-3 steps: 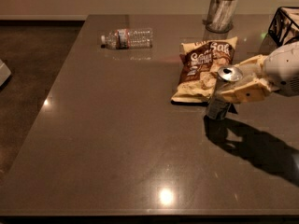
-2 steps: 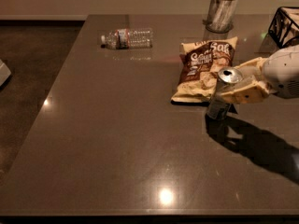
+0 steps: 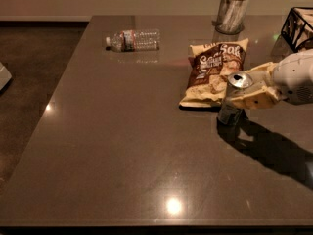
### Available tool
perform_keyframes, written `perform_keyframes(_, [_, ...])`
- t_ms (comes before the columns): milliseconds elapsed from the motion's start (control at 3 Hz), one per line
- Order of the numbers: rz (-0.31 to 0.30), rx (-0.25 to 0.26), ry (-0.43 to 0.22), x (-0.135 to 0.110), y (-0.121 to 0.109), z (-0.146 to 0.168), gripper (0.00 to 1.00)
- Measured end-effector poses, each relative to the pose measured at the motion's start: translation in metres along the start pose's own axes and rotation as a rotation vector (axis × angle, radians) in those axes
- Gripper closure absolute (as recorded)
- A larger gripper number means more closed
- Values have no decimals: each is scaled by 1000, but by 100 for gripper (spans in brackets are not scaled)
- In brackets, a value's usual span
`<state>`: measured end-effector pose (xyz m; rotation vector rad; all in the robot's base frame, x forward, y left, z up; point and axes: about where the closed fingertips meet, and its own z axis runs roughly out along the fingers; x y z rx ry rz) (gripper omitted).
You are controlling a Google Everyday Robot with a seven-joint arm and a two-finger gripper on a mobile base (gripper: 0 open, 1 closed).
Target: Move redbull can near brown chip bag
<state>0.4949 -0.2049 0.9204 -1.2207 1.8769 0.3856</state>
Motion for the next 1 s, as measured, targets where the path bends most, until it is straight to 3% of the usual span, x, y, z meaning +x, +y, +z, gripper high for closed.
perform_keyframes(333, [-4, -3, -1, -2, 1, 1, 13])
perform_keyframes(667, [-7, -5, -2, -4, 2, 2, 0])
perform_keyframes(1000, [-7, -5, -2, -4, 2, 2, 0])
